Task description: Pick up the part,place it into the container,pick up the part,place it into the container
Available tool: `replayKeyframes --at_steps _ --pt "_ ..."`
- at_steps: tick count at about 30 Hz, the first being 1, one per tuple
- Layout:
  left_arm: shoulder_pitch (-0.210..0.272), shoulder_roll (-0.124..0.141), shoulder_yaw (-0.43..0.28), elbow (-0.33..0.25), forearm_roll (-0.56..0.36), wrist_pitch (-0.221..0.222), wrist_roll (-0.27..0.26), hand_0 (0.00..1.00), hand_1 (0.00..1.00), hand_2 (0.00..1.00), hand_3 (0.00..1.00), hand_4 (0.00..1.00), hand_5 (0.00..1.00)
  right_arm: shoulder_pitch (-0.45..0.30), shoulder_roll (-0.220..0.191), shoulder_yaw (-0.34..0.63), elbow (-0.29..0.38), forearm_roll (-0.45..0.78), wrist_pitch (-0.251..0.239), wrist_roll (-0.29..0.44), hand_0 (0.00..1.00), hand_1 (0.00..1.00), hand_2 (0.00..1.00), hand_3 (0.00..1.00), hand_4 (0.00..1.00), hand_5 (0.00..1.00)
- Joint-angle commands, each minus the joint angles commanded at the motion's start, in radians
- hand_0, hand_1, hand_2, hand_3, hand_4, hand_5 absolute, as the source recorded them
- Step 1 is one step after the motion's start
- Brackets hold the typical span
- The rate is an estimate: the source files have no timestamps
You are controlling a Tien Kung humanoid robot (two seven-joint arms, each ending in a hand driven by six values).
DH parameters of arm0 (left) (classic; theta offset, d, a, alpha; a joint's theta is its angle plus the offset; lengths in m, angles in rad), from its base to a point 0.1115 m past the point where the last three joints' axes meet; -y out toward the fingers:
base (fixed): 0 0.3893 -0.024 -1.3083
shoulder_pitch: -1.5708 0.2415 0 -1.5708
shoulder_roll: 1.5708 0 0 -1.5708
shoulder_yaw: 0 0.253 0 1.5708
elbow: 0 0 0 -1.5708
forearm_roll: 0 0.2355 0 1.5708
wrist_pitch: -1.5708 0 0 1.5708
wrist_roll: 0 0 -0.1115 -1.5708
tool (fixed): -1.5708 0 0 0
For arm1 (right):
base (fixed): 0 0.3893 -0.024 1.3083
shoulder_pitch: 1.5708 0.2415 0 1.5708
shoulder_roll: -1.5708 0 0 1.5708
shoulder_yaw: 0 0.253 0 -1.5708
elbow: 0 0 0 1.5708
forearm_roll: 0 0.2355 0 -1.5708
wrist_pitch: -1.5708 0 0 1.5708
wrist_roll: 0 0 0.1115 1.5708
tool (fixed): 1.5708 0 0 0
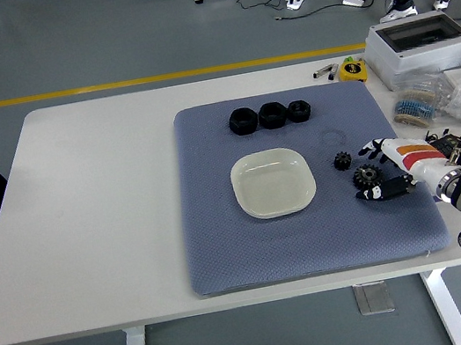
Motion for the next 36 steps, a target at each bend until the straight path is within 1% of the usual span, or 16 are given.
replayKeyframes --at_steps 1,2,7,8,13,14,19,20,25,26,32,33,36 --pt "0.0 0.0 0.0 0.0 0.0 0.0 0.0 0.692 0.702 0.739 0.644 0.669 0.656 0.003 0.001 -0.002 -0.006 0.003 -0.002 0.002 0.499 0.599 0.687 0.726 0.998 0.471" --pt "0.0 0.0 0.001 0.0 -0.001 0.0 0.0 0.692 0.702 0.739 0.643 0.667 0.656 0.006 0.002 -0.004 -0.013 0.006 -0.003 0.004 0.393 0.526 0.624 0.596 0.989 0.479" --pt "0.0 0.0 0.002 0.0 -0.003 0.0 -0.001 0.692 0.702 0.739 0.643 0.667 0.656 0.01 0.005 -0.015 -0.032 0.015 0.0 0.009 0.393 0.526 0.624 0.596 0.989 0.479" --pt "0.0 0.0 0.002 0.0 -0.003 0.0 0.0 0.692 0.703 0.74 0.644 0.666 0.655 0.009 0.006 -0.017 -0.034 0.016 0.001 0.009 0.36 0.51 0.596 0.578 0.982 0.478" --pt "0.0 0.0 -0.003 0.0 0.005 -0.002 0.001 0.692 0.703 0.74 0.644 0.666 0.655 0.007 0.008 -0.023 -0.046 0.027 -0.005 0.013 0.36 0.51 0.596 0.578 0.982 0.478" --pt "0.001 0.0 -0.005 0.0 0.008 -0.002 0.002 0.692 0.702 0.74 0.643 0.666 0.657 0.006 0.007 -0.024 -0.047 0.029 -0.008 0.015 0.314 0.486 0.567 0.565 0.973 0.483" --pt "0.002 0.0 -0.009 0.0 0.013 -0.003 0.003 0.692 0.702 0.74 0.643 0.666 0.657 0.005 0.005 -0.027 -0.059 0.037 -0.02 0.024 0.314 0.486 0.567 0.565 0.973 0.483" --pt "0.002 -0.001 -0.011 0.0 0.016 -0.003 0.003 0.692 0.703 0.74 0.643 0.666 0.657 0.004 0.006 -0.027 -0.061 0.038 -0.023 0.026 0.236 0.426 0.513 0.539 0.957 0.484" --pt "0.005 0.0 -0.016 0.0 0.025 -0.005 0.005 0.692 0.703 0.74 0.643 0.666 0.657 0.001 0.012 -0.032 -0.073 0.041 -0.039 0.029 0.236 0.426 0.513 0.539 0.957 0.484" --pt "0.006 0.0 -0.017 0.0 0.026 -0.005 0.006 0.691 0.703 0.74 0.642 0.666 0.657 0.001 0.015 -0.034 -0.076 0.041 -0.041 0.029 0.157 0.329 0.434 0.479 0.923 0.499" --pt "0.009 0.001 -0.022 0.0 0.033 -0.007 0.008 0.691 0.703 0.74 0.642 0.666 0.657 -0.003 0.022 -0.043 -0.082 0.042 -0.053 0.026 0.157 0.329 0.434 0.479 0.923 0.499" --pt "0.01 0.001 -0.022 0.0 0.034 -0.007 0.008 0.691 0.702 0.74 0.642 0.665 0.657 -0.004 0.023 -0.044 -0.083 0.043 -0.054 0.026 0.067 0.197 0.327 0.442 0.871 0.512" --pt "0.011 0.002 -0.023 -0.001 0.037 -0.008 0.009 0.691 0.702 0.74 0.642 0.665 0.657 -0.006 0.024 -0.043 -0.084 0.048 -0.064 0.025 0.067 0.197 0.327 0.442 0.871 0.512"
